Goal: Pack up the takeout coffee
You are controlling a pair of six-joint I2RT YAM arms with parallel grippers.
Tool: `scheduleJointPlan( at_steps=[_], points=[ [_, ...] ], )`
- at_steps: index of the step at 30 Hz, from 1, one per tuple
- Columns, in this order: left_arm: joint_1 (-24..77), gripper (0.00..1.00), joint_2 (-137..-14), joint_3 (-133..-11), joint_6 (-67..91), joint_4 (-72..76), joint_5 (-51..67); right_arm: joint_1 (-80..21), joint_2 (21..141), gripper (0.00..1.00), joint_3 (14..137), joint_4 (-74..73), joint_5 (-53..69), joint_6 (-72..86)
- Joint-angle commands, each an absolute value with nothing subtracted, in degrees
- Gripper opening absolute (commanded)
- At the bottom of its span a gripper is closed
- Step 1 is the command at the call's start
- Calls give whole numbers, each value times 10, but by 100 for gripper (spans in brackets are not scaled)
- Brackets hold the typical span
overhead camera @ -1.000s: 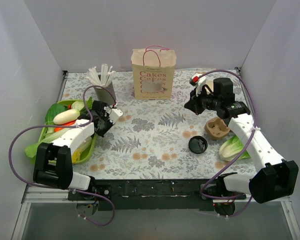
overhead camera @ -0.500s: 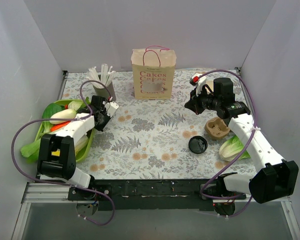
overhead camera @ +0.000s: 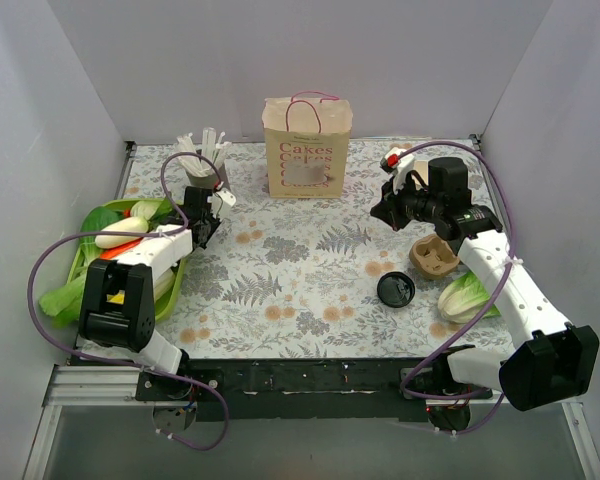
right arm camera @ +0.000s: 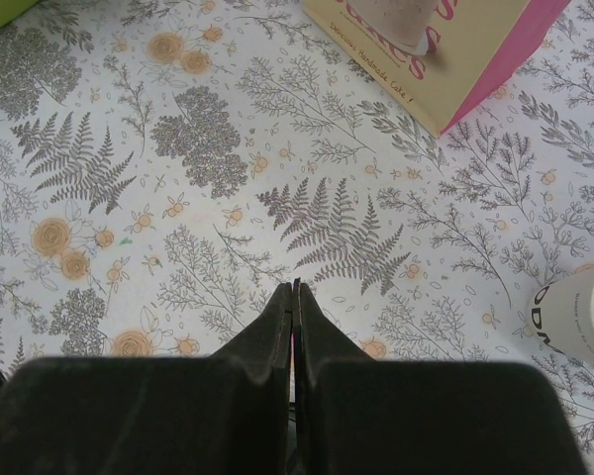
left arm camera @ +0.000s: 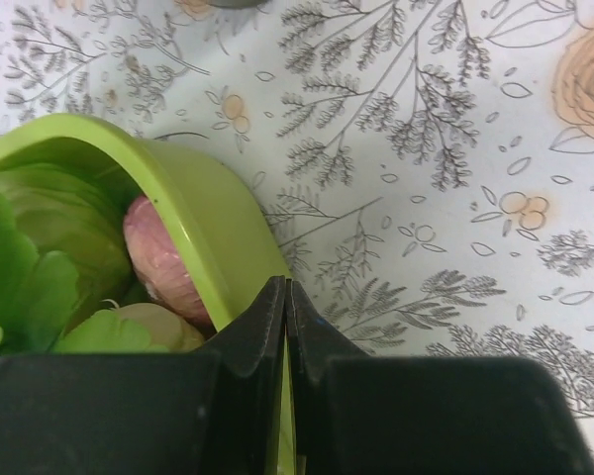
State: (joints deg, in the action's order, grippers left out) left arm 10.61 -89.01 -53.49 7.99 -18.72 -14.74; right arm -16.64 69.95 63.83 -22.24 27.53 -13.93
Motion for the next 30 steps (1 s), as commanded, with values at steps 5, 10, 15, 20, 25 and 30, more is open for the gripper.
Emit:
scheduleJointPlan(
  at_steps=[5,10,15,20,25,30],
  points=[
    [99,0,-901,-556,82,-141,-190,-170,691,2,644,-205,275,-145],
    [108,0,-863,-640,163,-292,-29,-170,700,2,666,-216,280,-170],
    [134,24,-786,-674,217,-351,204,-170,740,10,742,-270,274,-215],
    [191,62,-758,-664,222,-349,318,-170,768,39,784,-416,265,-332],
    [246,72,-823,-701,212,-366,338,-164,737,50,740,-411,176,-358],
    [256,72,-883,-752,226,-376,336,-128,750,48,750,-359,163,-336]
  ],
)
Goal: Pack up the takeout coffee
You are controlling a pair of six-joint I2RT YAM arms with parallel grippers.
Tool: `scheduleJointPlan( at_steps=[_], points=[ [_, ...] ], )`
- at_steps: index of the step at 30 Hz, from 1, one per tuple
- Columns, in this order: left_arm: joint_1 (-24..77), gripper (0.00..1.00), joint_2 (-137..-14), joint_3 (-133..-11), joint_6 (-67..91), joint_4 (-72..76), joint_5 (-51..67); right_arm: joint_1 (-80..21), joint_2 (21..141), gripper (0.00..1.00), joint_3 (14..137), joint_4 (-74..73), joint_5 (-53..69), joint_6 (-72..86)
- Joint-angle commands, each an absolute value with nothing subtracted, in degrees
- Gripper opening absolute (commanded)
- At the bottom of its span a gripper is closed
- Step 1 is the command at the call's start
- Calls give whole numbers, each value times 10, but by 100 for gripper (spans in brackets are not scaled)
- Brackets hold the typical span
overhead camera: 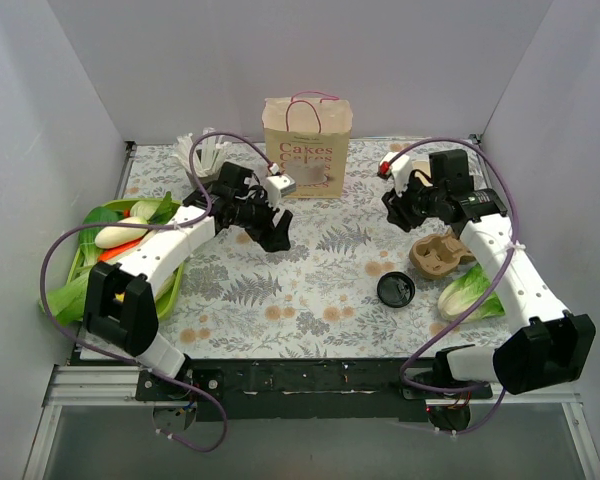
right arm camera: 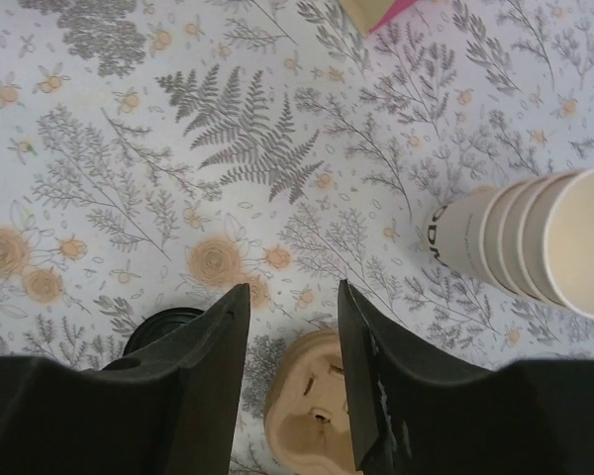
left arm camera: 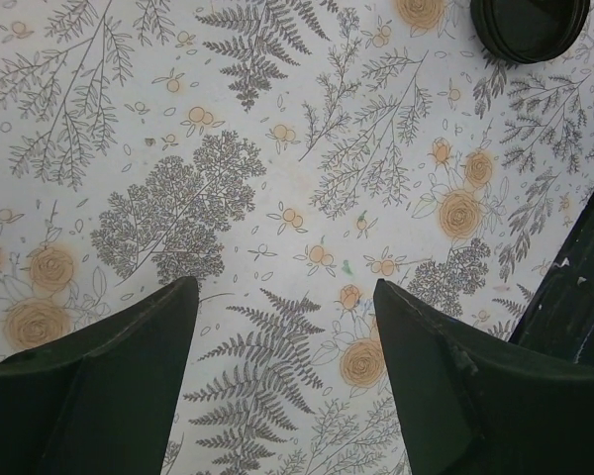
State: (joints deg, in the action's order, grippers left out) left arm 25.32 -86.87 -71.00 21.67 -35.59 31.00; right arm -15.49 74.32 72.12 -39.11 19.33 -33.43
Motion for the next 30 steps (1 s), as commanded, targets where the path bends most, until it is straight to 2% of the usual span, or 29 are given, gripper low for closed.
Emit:
scheduleJointPlan(
  at_steps=[1,9,17,30],
  points=[
    [256,72,-883,-750,222,-376,337,-122,762,47,759,-359,171,-331],
    [258,71,-861,-715,213,-368,343,-98,864,47,835,-331,148,-322],
    [258,72,-861,-729,223,-359,325,-65,981,48,972,-325,129,-302],
    [258,72,-883,-738,221,-346,324,-38,1009,48,964,-363,145,-314]
  ],
)
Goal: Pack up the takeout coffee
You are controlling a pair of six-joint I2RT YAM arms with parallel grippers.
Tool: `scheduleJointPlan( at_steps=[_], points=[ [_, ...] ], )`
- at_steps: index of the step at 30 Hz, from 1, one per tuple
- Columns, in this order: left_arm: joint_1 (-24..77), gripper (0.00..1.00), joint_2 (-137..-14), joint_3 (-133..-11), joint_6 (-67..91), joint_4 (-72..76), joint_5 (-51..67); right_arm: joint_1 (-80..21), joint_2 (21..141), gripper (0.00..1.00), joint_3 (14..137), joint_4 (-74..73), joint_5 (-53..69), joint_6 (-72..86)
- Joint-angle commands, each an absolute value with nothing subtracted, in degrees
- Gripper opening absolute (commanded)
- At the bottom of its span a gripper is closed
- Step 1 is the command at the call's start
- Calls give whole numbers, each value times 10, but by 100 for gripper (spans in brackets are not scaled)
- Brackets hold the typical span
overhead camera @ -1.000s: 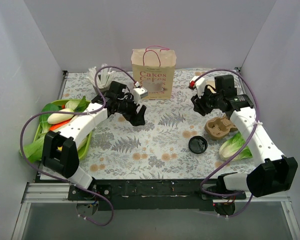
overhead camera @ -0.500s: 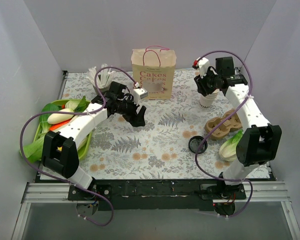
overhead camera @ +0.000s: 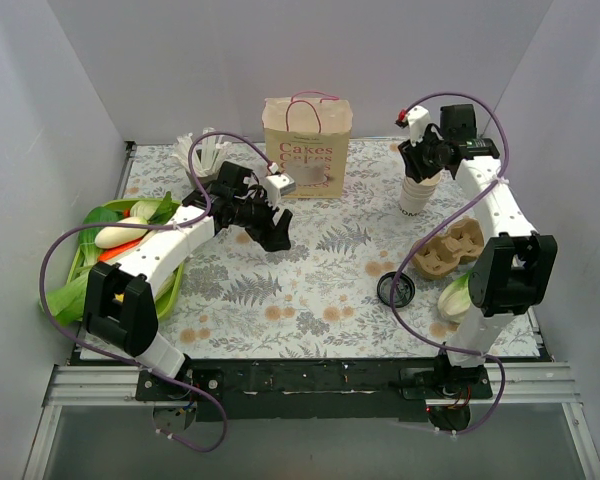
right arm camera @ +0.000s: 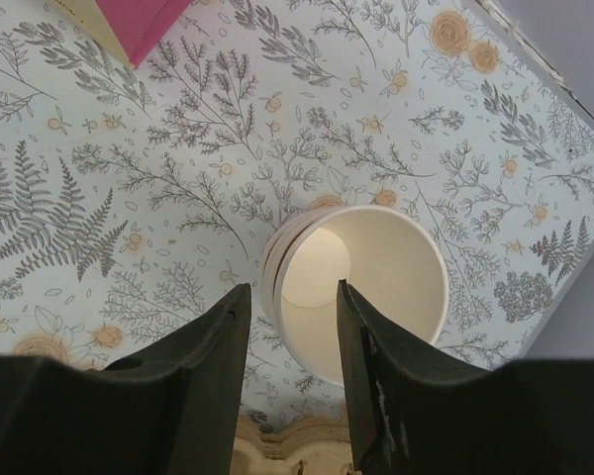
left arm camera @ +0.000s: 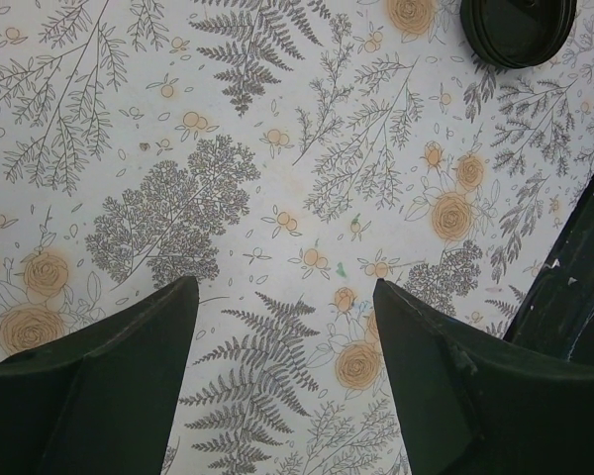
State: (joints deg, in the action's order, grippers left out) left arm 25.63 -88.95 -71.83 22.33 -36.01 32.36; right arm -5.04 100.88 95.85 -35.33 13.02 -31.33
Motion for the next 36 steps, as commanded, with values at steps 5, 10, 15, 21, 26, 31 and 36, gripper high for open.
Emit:
scheduleJointPlan(
  at_steps=[5,10,15,21,26,31,36],
  points=[
    [258,72,-887,-734,220,-345,321,-27,1032,45,982,-387,158,-317],
    [258,72,-885,-726,219,-345,317,-26,1041,43,983,-398,178,-316],
    [258,72,-884,-722,217,-345,311,-26,1041,40,977,-398,183,-320],
    [258,72,-889,-722,216,-344,313,-27,1042,30,979,-400,191,-321],
    [258,72,-889,-723,217,-343,312,-26,1045,20,988,-406,189,-326],
    [258,72,-892,-722,212,-341,310,-26,1035,2,1016,-415,185,-337],
    [258,72,-896,-722,214,-338,318,-32,1003,1,983,-403,173,-384]
  ],
)
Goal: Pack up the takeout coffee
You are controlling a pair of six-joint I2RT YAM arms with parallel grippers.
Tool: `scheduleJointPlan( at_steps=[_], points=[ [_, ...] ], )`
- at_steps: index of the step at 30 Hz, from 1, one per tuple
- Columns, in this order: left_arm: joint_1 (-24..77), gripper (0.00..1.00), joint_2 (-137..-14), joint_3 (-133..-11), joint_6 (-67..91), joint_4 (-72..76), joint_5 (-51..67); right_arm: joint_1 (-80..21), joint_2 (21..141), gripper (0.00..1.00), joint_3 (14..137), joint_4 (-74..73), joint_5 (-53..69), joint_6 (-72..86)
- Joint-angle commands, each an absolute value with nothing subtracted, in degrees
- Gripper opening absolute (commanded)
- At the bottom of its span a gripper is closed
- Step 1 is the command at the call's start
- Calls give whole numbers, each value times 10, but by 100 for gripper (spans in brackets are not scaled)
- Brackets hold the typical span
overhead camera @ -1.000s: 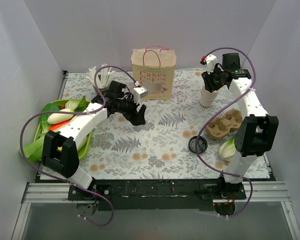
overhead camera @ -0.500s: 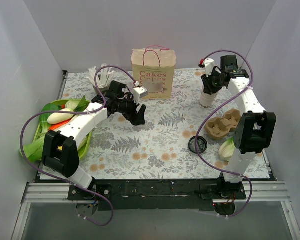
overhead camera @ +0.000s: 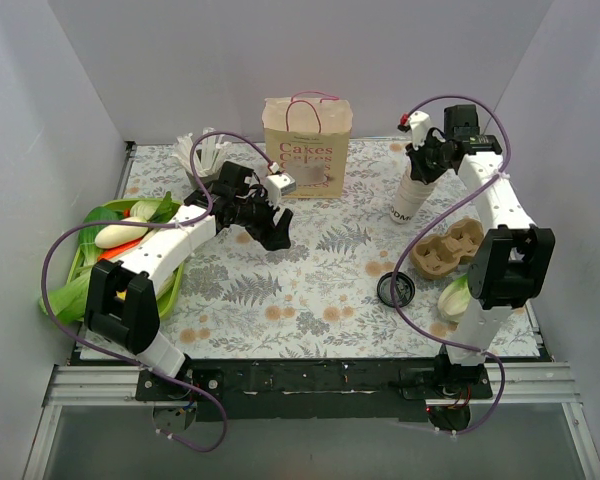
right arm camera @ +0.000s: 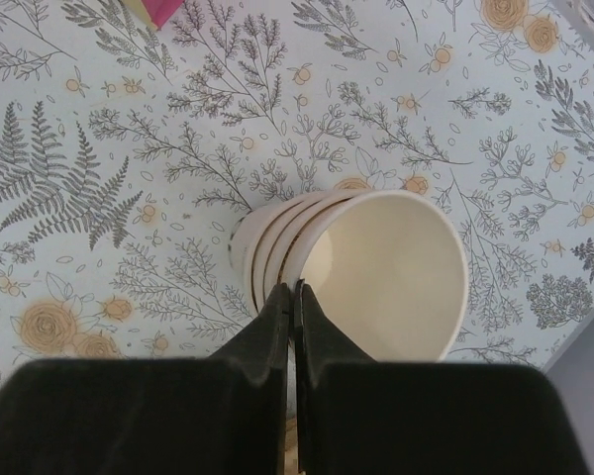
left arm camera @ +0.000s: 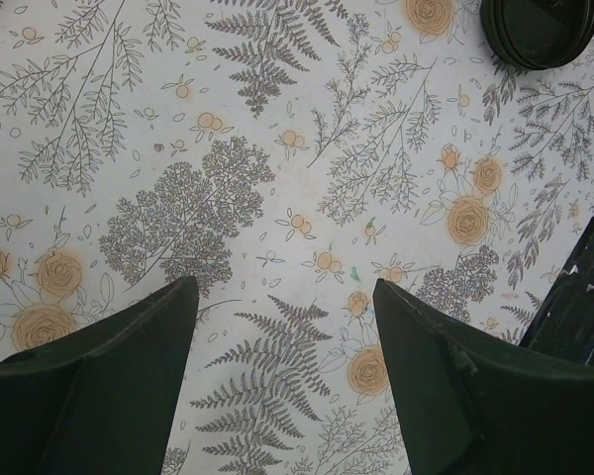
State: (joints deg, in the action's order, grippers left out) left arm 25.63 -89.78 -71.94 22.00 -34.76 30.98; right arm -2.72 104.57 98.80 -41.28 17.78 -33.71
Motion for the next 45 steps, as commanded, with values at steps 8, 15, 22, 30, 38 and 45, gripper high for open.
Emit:
scheduleJointPlan(
  at_steps=[8,15,22,30,38,45],
  points=[
    [258,72,-897,-714,219,-333,329,-42,969,1,951,-388,141,-452],
    [258,72,-896,-711,229,-331,332,-53,950,1,932,-361,116,-446],
    [258,72,-901,-713,244,-322,337,-58,940,1,939,-344,83,-461],
    [258,72,-915,-731,263,-315,343,-44,953,1,930,-362,156,-388],
    [258,72,-915,-732,262,-316,343,-46,937,1,915,-336,85,-424],
    [258,72,-942,-751,277,-302,352,-67,918,1,875,-307,106,-410]
  ],
)
